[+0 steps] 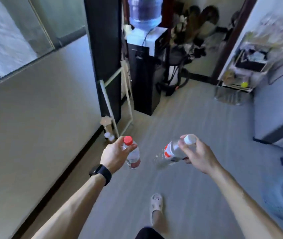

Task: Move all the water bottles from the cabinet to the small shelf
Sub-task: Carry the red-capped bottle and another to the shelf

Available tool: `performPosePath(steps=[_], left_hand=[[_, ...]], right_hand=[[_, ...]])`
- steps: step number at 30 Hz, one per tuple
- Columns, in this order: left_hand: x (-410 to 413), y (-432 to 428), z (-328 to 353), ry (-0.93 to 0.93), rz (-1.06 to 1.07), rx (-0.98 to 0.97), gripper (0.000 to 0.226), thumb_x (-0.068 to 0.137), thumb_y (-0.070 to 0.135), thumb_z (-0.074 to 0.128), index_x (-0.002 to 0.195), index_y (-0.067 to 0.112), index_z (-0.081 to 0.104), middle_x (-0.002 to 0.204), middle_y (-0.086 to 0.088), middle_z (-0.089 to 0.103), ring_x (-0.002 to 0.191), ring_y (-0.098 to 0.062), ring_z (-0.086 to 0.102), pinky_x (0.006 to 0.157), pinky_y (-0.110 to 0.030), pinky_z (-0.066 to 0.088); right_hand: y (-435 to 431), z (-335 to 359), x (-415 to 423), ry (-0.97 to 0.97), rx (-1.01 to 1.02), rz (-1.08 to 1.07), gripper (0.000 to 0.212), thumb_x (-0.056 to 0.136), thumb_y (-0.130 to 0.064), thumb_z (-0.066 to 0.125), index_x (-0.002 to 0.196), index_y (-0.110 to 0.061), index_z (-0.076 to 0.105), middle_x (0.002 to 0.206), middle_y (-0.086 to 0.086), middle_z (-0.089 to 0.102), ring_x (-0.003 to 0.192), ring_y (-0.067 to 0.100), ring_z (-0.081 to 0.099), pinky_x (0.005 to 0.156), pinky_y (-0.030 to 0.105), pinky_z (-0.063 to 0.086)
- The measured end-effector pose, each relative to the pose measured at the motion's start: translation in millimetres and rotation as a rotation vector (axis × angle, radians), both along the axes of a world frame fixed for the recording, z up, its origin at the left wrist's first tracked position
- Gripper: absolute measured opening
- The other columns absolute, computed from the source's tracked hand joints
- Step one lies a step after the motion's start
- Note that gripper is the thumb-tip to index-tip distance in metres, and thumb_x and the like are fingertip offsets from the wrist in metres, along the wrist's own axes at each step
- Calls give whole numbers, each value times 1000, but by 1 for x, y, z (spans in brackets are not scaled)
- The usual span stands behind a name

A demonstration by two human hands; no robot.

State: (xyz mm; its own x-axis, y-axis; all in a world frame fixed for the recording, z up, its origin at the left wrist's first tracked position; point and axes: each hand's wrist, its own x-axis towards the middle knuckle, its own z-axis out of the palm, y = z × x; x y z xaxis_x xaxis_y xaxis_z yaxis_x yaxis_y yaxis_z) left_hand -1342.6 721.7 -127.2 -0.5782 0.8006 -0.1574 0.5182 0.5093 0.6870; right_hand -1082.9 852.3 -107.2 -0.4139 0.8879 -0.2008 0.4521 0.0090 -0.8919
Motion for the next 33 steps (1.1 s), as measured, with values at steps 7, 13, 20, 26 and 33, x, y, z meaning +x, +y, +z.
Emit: performPosePath(steps=[7,13,20,26,33], left_hand=[[95,255,16,-16,-390,-20,39,85,65,55,108,33,55,94,6,64,80,-18,59,62,-29,44],[181,428,39,-24,-647,-30,40,82,69,55,107,38,55,104,7,66,94,-21,61,81,-35,52],[240,618,43,108,-706,-7,56,80,76,51,115,32,59,109,7,66,96,-20,62,77,-32,52],[258,755,55,155,-610,-26,53,81,72,54,115,31,59,105,5,68,92,-19,63,76,-32,52],[234,906,51,150,-537,-79,51,81,68,58,114,29,63,102,5,68,88,-15,62,72,-27,49]], right_hand=[[154,16,113,-142,0,-256,27,81,-63,61,102,-47,56,96,-17,68,88,15,68,80,47,59],[257,22,207,-66,-54,-590,18,89,-41,70,104,-36,62,101,-11,66,94,19,68,73,47,62],[420,10,268,6,-144,-602,16,91,-26,69,105,-25,63,97,-7,65,85,12,63,77,48,61],[582,19,287,-29,-153,-471,20,88,-39,70,102,-27,61,97,-1,66,91,23,66,73,49,61],[757,19,274,-227,-52,-347,51,74,-75,60,101,-31,57,91,-5,69,63,15,61,74,42,56]])
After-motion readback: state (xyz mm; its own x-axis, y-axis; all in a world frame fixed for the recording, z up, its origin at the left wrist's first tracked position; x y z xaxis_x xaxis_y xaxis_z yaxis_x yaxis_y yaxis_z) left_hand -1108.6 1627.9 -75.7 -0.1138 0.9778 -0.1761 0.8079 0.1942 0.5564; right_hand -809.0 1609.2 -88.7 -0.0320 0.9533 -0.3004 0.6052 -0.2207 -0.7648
